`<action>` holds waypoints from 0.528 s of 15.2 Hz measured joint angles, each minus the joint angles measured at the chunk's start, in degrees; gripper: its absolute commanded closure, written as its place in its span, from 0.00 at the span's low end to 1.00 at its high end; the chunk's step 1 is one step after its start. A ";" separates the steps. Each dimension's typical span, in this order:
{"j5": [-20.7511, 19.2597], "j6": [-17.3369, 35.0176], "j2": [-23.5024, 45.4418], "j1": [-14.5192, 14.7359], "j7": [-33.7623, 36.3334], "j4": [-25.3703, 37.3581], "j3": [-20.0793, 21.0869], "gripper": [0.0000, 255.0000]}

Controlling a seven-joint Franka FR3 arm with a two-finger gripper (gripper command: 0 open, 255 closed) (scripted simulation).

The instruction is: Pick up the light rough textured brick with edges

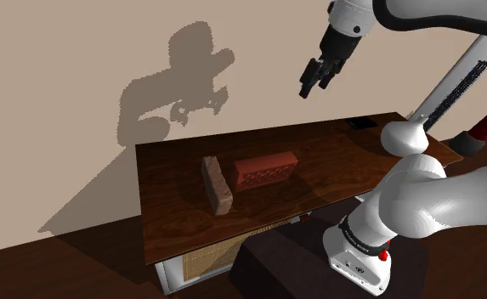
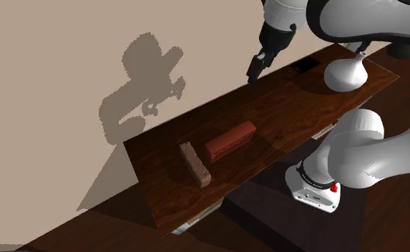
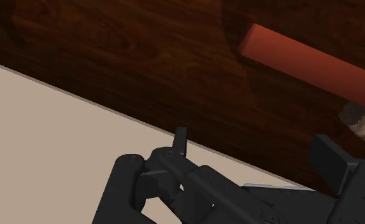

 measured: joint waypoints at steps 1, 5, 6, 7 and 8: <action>0.00 0.00 0.00 0.00 0.00 0.00 0.00 0.00; 2.33 3.36 0.58 0.87 4.52 -3.48 3.04 0.00; 3.17 4.17 0.97 1.22 6.08 -4.11 4.14 0.00; 3.93 5.64 1.41 1.52 7.54 -5.35 5.14 0.00; 4.78 6.25 1.97 1.90 9.12 -5.57 6.28 0.00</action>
